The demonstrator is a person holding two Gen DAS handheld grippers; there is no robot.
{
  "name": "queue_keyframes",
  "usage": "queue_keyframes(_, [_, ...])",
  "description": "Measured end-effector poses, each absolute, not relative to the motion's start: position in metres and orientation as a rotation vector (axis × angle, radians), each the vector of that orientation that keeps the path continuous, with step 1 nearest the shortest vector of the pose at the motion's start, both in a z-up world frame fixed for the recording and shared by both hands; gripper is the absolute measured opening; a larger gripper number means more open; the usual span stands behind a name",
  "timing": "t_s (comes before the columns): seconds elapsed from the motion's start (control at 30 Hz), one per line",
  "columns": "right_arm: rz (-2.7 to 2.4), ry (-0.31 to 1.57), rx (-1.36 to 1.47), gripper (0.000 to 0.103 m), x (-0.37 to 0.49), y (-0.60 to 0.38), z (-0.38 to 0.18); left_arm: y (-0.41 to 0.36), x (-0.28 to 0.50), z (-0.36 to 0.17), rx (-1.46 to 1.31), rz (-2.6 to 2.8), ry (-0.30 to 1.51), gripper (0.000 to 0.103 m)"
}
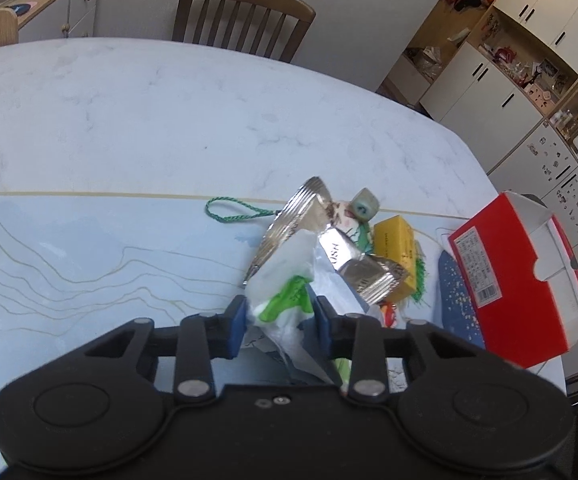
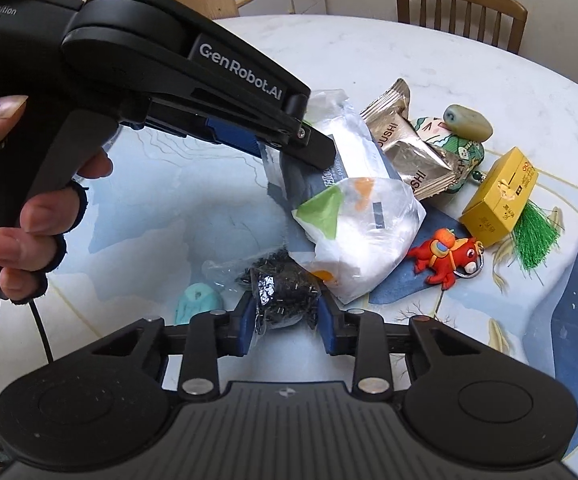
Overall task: Organize objects
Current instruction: 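Grasp the black item bag with the right tool while the left tool grasps the white snack bag, then lift the black bag and white snack bag and carry both over the red box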
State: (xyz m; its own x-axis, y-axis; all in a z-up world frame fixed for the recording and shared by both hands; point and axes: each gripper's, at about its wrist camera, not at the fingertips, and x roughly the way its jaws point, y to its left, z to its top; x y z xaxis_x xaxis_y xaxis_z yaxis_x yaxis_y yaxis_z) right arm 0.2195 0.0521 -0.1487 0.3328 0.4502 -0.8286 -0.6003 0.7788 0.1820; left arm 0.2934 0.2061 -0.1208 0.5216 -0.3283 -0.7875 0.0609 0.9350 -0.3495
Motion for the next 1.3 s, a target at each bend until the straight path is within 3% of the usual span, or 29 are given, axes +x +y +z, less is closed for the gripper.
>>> queue_keyframes(0.63, [0.573,0.948,-0.085,0.031,0.194,-0.042,-0.081,0.176,0.269,-0.064,-0.383,-0.305,0.906,0.031])
queue_keyframes(1.3, [0.318,0.862,0.017,0.031,0.212,-0.225,-0.032,0.042,0.277,-0.017,-0.314,-0.459,0.886,0.031])
